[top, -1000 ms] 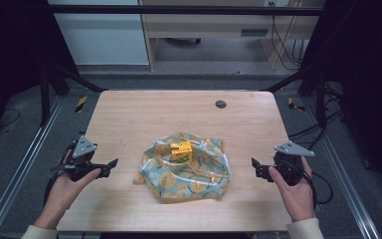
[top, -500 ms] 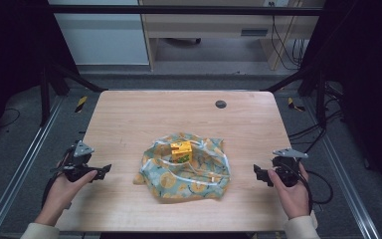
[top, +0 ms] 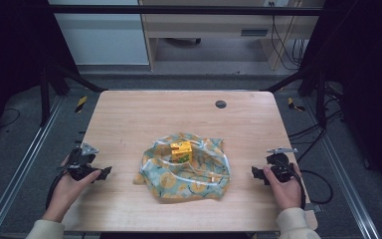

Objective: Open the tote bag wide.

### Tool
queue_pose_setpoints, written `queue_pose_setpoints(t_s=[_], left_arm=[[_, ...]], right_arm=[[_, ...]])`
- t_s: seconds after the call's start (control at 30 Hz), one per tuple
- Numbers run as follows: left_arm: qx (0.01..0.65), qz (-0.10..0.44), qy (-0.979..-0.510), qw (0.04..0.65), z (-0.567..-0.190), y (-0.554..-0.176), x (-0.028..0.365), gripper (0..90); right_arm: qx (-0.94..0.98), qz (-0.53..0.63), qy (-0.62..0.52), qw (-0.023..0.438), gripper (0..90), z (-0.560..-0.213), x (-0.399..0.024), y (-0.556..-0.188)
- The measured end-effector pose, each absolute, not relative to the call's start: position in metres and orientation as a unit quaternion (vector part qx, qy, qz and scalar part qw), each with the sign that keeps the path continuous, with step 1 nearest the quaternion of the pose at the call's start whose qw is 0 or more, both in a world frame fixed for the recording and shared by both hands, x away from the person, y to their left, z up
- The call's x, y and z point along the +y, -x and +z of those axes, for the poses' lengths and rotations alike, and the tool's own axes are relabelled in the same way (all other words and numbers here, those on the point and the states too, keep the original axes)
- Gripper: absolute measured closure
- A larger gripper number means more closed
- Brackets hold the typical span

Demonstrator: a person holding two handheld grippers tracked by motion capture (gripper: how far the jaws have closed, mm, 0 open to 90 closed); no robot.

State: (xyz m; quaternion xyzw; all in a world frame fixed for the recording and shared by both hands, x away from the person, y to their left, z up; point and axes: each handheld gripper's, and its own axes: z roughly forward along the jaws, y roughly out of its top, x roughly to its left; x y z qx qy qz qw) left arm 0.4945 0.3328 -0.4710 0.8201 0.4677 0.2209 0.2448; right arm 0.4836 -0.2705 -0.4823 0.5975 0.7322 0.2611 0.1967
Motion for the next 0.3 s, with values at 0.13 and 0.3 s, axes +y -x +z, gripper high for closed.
queue_pose_setpoints(t_s=[0.13, 0.3], left_arm=[[0.468, 0.224, -0.82, 0.242, -0.473, -0.492, 0.332, 8.2], [0.465, 0.222, -0.818, 0.256, -0.477, -0.484, 0.329, 7.6]], right_arm=[[0.73, 0.251, -0.606, 0.191, 9.3, -0.488, -0.271, -0.484], [0.723, 0.265, -0.606, 0.199, 8.4, -0.488, -0.266, -0.479]])
